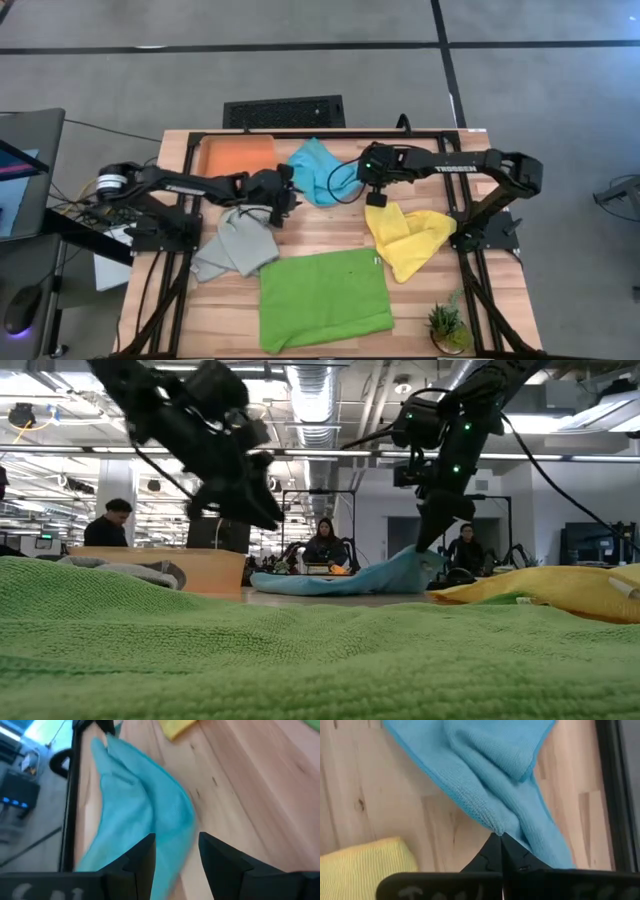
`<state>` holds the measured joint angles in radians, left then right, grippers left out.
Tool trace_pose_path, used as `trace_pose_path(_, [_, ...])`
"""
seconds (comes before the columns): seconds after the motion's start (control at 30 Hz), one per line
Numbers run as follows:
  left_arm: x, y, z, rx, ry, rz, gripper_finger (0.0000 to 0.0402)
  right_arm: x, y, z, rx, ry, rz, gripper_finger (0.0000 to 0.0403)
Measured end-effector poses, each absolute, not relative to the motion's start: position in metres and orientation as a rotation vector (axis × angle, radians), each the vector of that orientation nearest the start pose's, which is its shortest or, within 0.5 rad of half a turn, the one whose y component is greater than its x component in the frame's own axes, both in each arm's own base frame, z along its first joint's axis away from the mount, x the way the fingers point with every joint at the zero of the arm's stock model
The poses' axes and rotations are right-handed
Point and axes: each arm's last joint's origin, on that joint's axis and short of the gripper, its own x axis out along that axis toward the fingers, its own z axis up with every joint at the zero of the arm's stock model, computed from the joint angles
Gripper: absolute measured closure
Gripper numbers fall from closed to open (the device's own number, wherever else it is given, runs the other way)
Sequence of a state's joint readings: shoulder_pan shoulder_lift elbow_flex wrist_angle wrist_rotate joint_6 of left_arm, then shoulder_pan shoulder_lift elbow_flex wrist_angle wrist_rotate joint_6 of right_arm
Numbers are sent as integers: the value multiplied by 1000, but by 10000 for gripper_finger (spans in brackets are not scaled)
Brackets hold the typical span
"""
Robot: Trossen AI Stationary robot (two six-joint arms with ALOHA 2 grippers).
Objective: Fold microfiber towels
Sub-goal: Fold the blue microfiber cloth
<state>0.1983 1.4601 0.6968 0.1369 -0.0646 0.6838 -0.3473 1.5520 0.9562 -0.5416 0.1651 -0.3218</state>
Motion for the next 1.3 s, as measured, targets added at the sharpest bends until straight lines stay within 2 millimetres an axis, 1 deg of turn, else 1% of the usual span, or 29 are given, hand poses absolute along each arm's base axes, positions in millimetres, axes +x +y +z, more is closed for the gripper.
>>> trace_pose_path(0.07, [290, 65, 180, 599, 703, -5, 258, 272, -104, 192, -174, 1211, -265, 397])
trace_pose_path(0.23, [324, 79, 175, 526, 692, -86, 258, 273, -104, 191, -167, 1211, -269, 397])
trace_pose_path(0.37, [345, 87, 167, 497, 791, -160, 267, 273, -104, 191, -167, 1208, -268, 396])
trace_pose_path(0.43, [350, 89, 166, 484, 877, -192, 273, 273, -104, 191, -167, 1208, -267, 396])
trace_pose_path(0.5, [360, 93, 165, 491, 917, -201, 281, 273, -104, 191, -166, 1210, -267, 396])
trace_pose_path(0.53, [360, 94, 163, 479, 957, -214, 284, 273, -104, 191, -166, 1210, -267, 396])
trace_pose_path(0.63, [370, 98, 161, 479, 1001, -207, 292, 273, -104, 191, -166, 1209, -268, 396])
trace_pose_path(0.77, [375, 101, 158, 536, 1067, -189, 296, 273, -104, 191, -166, 1206, -269, 395])
trace_pose_path(0.83, [373, 101, 156, 551, 1097, -194, 296, 273, -104, 191, -167, 1206, -269, 395])
trace_pose_path(1.03, [369, 100, 155, 529, 1133, -220, 297, 273, -104, 191, -173, 1208, -266, 395])
trace_pose_path(1.13, [367, 100, 154, 545, 1153, -247, 297, 273, -105, 191, -173, 1207, -266, 395])
trace_pose_path(1.3, [367, 100, 157, 567, 1156, -224, 297, 273, -105, 191, -173, 1207, -266, 395])
